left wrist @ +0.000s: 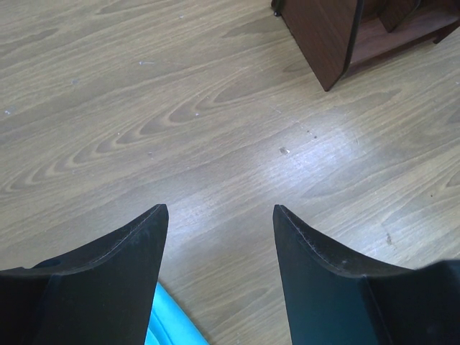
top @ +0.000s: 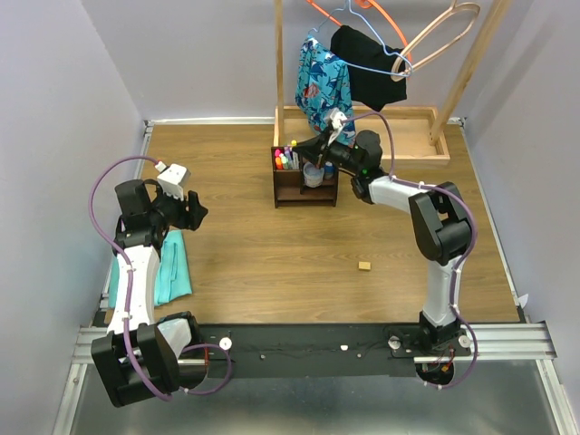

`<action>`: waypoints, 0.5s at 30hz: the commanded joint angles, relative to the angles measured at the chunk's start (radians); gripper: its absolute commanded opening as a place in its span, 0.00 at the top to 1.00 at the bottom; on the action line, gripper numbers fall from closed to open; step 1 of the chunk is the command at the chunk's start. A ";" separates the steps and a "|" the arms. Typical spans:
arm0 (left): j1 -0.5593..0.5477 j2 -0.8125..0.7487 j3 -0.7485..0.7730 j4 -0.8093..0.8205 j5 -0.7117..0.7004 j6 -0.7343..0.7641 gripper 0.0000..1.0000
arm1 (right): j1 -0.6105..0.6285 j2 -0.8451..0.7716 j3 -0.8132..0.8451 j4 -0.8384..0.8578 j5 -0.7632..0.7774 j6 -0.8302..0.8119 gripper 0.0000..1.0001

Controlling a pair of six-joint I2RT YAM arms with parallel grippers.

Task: Sort the stationery into containers
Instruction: Place the pen in the storage box.

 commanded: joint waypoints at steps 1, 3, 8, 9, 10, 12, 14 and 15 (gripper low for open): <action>0.005 -0.009 -0.015 0.043 0.013 -0.018 0.31 | 0.027 -0.037 -0.015 -0.087 -0.022 -0.057 1.00; 0.005 -0.008 -0.018 0.049 0.013 -0.020 0.31 | 0.031 -0.030 -0.007 -0.103 -0.022 -0.059 0.99; 0.006 -0.005 -0.018 0.049 0.013 -0.023 0.31 | 0.039 -0.012 -0.011 -0.158 0.002 -0.102 1.00; 0.005 -0.005 -0.018 0.047 0.011 -0.022 0.31 | 0.040 -0.011 -0.014 -0.164 0.004 -0.132 1.00; 0.005 -0.005 -0.018 0.046 0.011 -0.020 0.31 | 0.040 -0.011 -0.018 -0.172 0.012 -0.140 0.99; 0.006 -0.005 -0.018 0.047 0.011 -0.020 0.31 | 0.042 -0.014 -0.024 -0.177 0.013 -0.158 0.99; 0.005 -0.006 -0.020 0.049 0.013 -0.020 0.31 | 0.045 -0.015 -0.029 -0.201 0.019 -0.178 1.00; 0.005 -0.008 -0.020 0.049 0.013 -0.022 0.31 | 0.043 -0.017 -0.032 -0.206 0.022 -0.186 0.99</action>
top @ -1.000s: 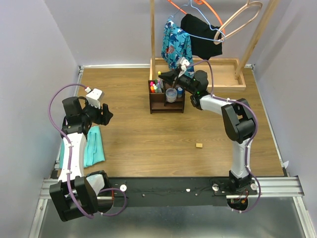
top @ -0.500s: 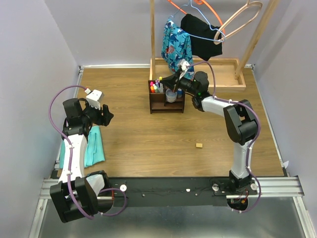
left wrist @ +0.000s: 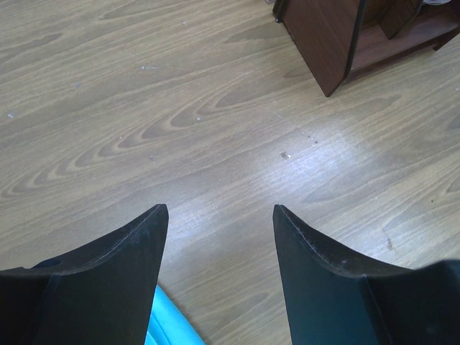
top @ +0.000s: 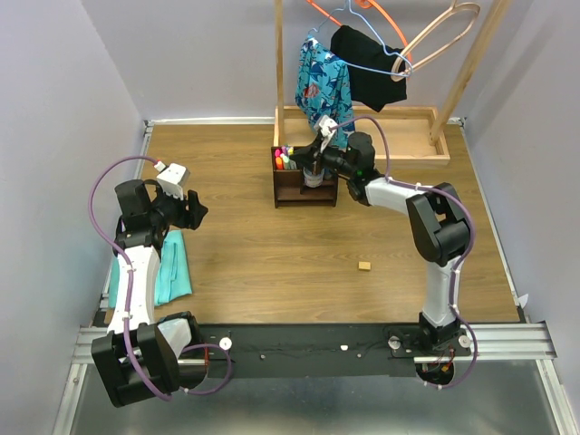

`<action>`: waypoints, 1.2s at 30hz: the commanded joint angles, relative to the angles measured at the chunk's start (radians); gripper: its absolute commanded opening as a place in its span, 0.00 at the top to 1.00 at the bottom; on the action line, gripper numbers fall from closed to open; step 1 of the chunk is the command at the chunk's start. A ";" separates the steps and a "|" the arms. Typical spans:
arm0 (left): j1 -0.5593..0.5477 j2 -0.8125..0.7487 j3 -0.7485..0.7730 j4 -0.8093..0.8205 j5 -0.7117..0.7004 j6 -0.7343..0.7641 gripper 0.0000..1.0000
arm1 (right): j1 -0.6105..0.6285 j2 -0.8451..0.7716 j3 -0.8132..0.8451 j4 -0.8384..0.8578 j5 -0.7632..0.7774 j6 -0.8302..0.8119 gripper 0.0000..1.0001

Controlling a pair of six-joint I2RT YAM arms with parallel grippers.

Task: Sort the stationery into containers
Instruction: Place the pen in the storage box, then pick up the stationery from the center of the board.

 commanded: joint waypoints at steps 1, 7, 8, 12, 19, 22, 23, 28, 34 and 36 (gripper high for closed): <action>0.006 -0.011 -0.012 0.019 0.013 -0.004 0.31 | 0.013 -0.020 -0.032 -0.091 0.031 -0.068 0.99; 0.006 -0.026 -0.014 0.016 0.013 -0.005 0.31 | 0.015 -0.035 -0.035 -0.134 0.074 -0.101 0.97; 0.005 -0.028 -0.014 0.016 0.014 -0.005 0.31 | 0.015 -0.037 -0.034 -0.139 0.078 -0.108 0.97; 0.006 -0.035 -0.006 0.016 0.016 -0.007 0.31 | 0.015 -0.056 -0.063 -0.140 0.085 -0.114 0.93; 0.006 -0.052 0.020 0.033 0.028 -0.017 0.30 | 0.016 -0.184 -0.060 -0.256 0.132 -0.170 0.59; 0.005 -0.065 0.029 0.054 0.026 -0.027 0.30 | 0.016 -0.276 -0.049 -0.400 0.172 -0.232 0.53; 0.005 -0.068 0.029 0.071 0.028 -0.033 0.30 | 0.016 -0.299 -0.052 -0.439 0.177 -0.270 0.52; 0.005 -0.106 0.043 0.076 0.055 -0.047 0.27 | 0.006 -0.492 -0.121 -0.819 0.157 -0.452 0.52; 0.002 -0.146 0.034 0.039 0.095 -0.039 0.26 | -0.045 -0.782 -0.388 -1.273 0.109 -0.882 0.49; -0.001 -0.152 0.032 0.031 0.112 -0.044 0.26 | -0.059 -0.886 -0.449 -1.343 0.134 -0.954 0.46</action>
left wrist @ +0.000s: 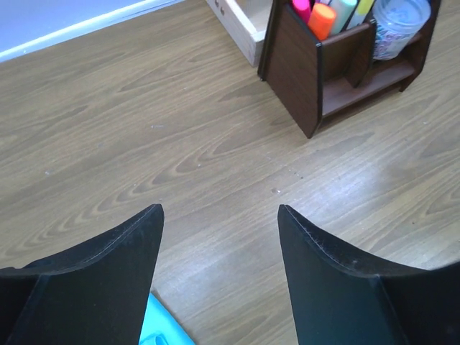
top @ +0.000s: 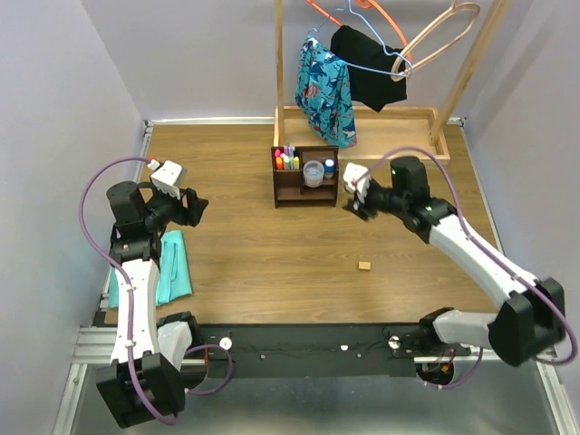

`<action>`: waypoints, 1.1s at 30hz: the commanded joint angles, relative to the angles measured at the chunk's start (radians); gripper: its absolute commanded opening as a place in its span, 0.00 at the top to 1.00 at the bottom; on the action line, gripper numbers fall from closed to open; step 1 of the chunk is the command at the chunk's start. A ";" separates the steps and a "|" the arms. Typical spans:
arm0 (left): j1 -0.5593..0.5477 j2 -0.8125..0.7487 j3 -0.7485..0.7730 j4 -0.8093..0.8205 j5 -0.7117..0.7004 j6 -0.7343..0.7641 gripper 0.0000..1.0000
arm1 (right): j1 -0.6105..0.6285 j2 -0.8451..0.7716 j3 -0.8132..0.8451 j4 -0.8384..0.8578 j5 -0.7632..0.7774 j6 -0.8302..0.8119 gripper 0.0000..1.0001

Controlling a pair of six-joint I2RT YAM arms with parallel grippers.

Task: Sort the stationery into containers
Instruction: Pick up the stationery from the center of the board.

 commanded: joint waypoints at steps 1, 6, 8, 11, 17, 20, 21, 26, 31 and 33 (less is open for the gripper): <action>-0.001 -0.032 0.018 -0.015 0.071 -0.012 0.26 | -0.034 -0.179 -0.199 -0.496 0.021 -0.331 0.44; -0.008 -0.046 0.024 -0.028 0.085 -0.018 0.25 | -0.040 -0.280 -0.310 -0.658 0.064 -0.411 0.42; -0.009 -0.054 0.024 -0.029 0.086 -0.023 0.25 | -0.040 -0.292 -0.350 -0.660 0.078 -0.404 0.41; -0.011 -0.067 0.019 -0.032 0.085 -0.029 0.25 | -0.040 -0.297 -0.371 -0.617 0.093 -0.402 0.41; -0.009 -0.097 0.009 -0.052 0.075 -0.035 0.25 | -0.040 -0.251 -0.404 -0.493 0.104 -0.451 0.41; -0.009 -0.112 0.010 -0.080 0.069 -0.026 0.25 | -0.039 -0.193 -0.395 -0.448 0.099 -0.454 0.42; -0.008 -0.117 0.009 -0.092 0.068 -0.018 0.25 | -0.039 -0.173 -0.391 -0.445 0.095 -0.456 0.42; -0.009 -0.141 -0.005 -0.104 0.058 -0.018 0.25 | -0.040 -0.099 -0.373 -0.405 0.061 -0.439 0.44; -0.008 -0.149 -0.019 -0.106 0.049 -0.013 0.25 | -0.040 -0.047 -0.362 -0.394 0.055 -0.433 0.47; -0.008 -0.153 -0.023 -0.100 0.049 -0.015 0.25 | -0.040 -0.038 -0.358 -0.391 0.053 -0.433 0.48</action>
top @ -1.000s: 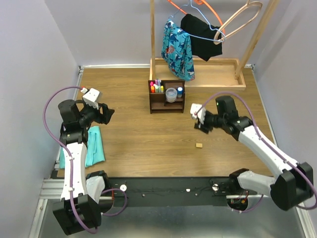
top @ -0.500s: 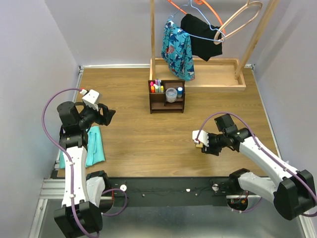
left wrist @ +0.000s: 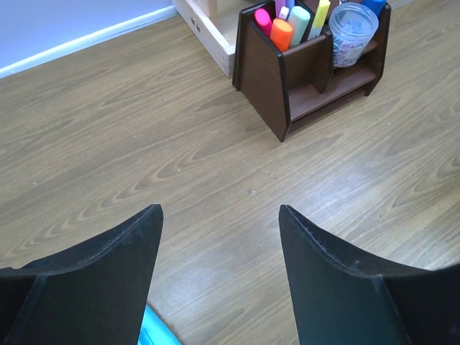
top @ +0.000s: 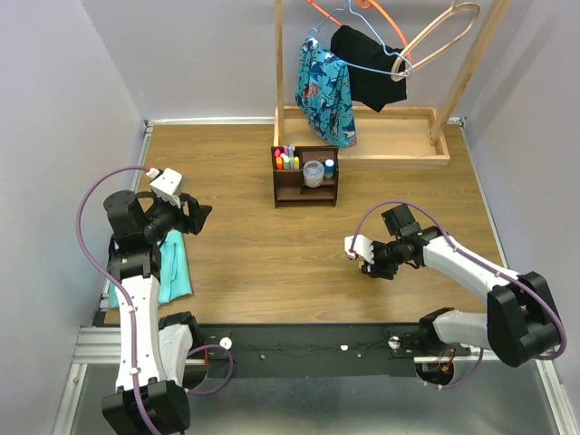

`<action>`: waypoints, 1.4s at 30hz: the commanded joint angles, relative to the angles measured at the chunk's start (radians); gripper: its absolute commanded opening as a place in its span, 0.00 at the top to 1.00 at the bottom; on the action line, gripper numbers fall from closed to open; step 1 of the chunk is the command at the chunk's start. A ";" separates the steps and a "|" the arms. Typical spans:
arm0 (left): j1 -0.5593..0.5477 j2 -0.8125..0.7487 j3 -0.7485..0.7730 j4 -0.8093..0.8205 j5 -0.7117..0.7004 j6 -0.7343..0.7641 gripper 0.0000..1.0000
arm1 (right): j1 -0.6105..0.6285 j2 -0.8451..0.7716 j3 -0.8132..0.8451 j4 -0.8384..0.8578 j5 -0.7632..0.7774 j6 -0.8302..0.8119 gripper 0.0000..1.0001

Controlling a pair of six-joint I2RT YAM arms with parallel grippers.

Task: Sort the stationery into containers
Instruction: Pick up the stationery from the center of the board.

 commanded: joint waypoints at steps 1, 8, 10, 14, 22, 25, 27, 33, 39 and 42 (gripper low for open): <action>0.000 -0.020 -0.026 -0.015 -0.006 0.001 0.25 | -0.005 0.034 0.027 0.035 -0.028 0.001 0.48; 0.002 -0.025 -0.043 -0.012 -0.008 -0.002 0.25 | -0.005 0.075 0.028 0.053 -0.028 0.011 0.51; 0.000 -0.026 -0.045 -0.004 -0.008 -0.006 0.25 | -0.005 0.080 0.028 0.064 -0.031 0.017 0.51; 0.002 -0.025 -0.043 -0.004 -0.008 -0.006 0.25 | -0.005 0.095 0.030 0.071 -0.033 0.027 0.52; 0.000 -0.043 -0.059 -0.009 -0.011 -0.014 0.25 | -0.005 0.080 0.016 0.090 -0.031 0.037 0.63; 0.002 -0.054 -0.059 -0.018 -0.017 -0.011 0.25 | -0.005 0.077 0.008 0.113 -0.024 0.059 0.72; 0.002 -0.060 -0.057 -0.024 -0.017 -0.011 0.25 | -0.005 0.077 0.008 0.120 -0.021 0.079 0.76; 0.002 -0.077 -0.050 -0.039 -0.011 -0.012 0.25 | -0.004 0.037 0.028 0.114 -0.017 0.175 0.83; 0.002 -0.103 -0.051 -0.039 0.034 -0.011 0.25 | -0.005 -0.084 0.128 -0.001 -0.088 0.385 0.86; 0.002 -0.120 -0.080 0.000 0.055 -0.028 0.25 | -0.004 -0.090 0.165 -0.001 -0.117 0.560 0.87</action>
